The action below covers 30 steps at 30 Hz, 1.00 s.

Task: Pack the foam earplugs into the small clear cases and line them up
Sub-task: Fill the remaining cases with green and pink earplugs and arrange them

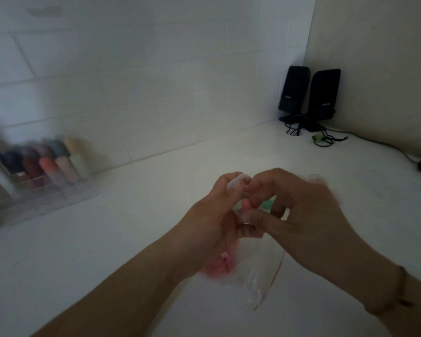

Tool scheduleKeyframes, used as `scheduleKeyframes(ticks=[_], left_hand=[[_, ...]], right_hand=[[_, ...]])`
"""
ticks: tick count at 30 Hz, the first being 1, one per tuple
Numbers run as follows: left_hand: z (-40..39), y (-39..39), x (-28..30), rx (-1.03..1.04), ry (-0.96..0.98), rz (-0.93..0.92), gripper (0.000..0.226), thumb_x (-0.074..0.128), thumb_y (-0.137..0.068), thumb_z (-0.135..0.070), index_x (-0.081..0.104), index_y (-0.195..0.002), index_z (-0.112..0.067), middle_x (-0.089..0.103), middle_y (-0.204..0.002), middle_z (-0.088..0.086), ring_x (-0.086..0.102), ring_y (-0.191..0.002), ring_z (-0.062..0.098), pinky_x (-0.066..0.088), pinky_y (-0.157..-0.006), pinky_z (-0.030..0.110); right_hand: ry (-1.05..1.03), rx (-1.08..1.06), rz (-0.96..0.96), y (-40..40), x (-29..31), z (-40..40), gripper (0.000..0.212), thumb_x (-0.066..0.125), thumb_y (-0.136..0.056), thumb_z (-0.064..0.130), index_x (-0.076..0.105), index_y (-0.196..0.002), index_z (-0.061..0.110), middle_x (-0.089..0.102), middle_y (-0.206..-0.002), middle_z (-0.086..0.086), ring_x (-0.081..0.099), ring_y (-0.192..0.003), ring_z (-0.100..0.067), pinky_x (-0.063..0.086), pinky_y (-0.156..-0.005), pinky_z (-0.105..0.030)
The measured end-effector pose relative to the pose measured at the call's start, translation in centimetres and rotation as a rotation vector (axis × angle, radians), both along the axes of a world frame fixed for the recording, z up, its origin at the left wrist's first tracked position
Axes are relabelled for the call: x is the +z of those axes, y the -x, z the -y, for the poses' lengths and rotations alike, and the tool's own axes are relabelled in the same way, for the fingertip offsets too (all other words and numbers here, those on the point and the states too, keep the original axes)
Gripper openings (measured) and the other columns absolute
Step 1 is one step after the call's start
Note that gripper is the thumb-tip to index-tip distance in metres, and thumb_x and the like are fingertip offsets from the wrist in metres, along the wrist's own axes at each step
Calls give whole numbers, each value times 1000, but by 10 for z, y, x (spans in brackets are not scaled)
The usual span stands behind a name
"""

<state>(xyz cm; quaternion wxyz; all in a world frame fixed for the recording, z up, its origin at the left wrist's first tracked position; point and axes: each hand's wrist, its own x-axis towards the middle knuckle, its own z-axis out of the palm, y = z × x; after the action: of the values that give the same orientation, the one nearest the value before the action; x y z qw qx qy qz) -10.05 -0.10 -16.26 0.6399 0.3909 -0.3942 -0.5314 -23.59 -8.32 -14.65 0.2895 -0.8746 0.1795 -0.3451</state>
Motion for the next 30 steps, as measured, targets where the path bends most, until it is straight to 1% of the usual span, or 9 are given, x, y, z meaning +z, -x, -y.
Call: scheduleKeyframes(ticks=[3,6,11,15,20,22,24,28,30], left_hand=[[-1,3,0,-27,-5,-100,27,44,-92,-32,45,-108,-10,59,-83,5,52,-67,16,53,-67,30],[-2,3,-1,-41,-7,-199,25,46,-90,-29,50,-104,-9,60,-76,4,52,-60,13,51,-52,21],[2,-6,-1,38,-32,-245,22,52,-95,-31,49,-104,-12,60,-94,13,57,-70,21,51,-72,36],[7,-13,4,266,-16,-395,32,62,-73,-29,48,-97,-12,58,-75,14,52,-47,15,49,-63,32],[15,-19,-2,425,-23,-473,26,59,-79,-33,48,-94,-15,54,-74,10,51,-59,22,51,-60,31],[16,-20,-3,456,-40,-486,20,55,-88,-32,48,-94,-15,53,-76,10,49,-62,23,51,-60,30],[16,-20,-5,491,-53,-491,18,51,-94,-32,47,-96,-15,52,-78,11,49,-63,23,50,-60,30],[13,-28,-5,549,-44,-511,18,53,-94,-30,45,-98,-14,47,-78,9,41,-69,20,44,-71,33],[9,-34,0,555,6,-535,21,57,-90,-29,45,-98,-14,43,-78,8,37,-71,18,41,-76,33]], right_hand=[[186,-7,-95,-5,-5,0,25,55,-75,59,59,-89,38,60,-81,23,52,-65,6,41,-61,-14],[270,3,-99,-6,-10,-1,26,55,-78,57,63,-91,36,59,-84,20,46,-66,8,45,-59,-21],[240,34,43,8,4,6,14,64,-85,48,66,-86,34,60,-83,23,55,-58,-1,36,-57,-13],[191,288,-333,41,24,21,16,58,-82,47,63,-69,39,61,-72,28,56,-49,-5,36,-52,-8],[408,443,-500,35,2,28,18,63,-87,40,70,-104,39,66,-111,27,31,-75,43,24,-70,13],[447,455,-502,32,-10,27,31,48,-93,47,61,-120,44,56,-128,30,39,-91,37,35,-81,4],[470,432,-576,29,-16,19,43,29,-94,54,44,-133,50,41,-142,31,56,-108,9,49,-86,-19],[632,332,-555,14,-25,-1,35,37,-90,44,52,-121,49,56,-133,19,65,-67,-10,48,-51,-25],[684,343,-391,9,-31,-8,40,48,-85,34,55,-122,45,58,-134,15,65,-67,-9,44,-43,-22]])
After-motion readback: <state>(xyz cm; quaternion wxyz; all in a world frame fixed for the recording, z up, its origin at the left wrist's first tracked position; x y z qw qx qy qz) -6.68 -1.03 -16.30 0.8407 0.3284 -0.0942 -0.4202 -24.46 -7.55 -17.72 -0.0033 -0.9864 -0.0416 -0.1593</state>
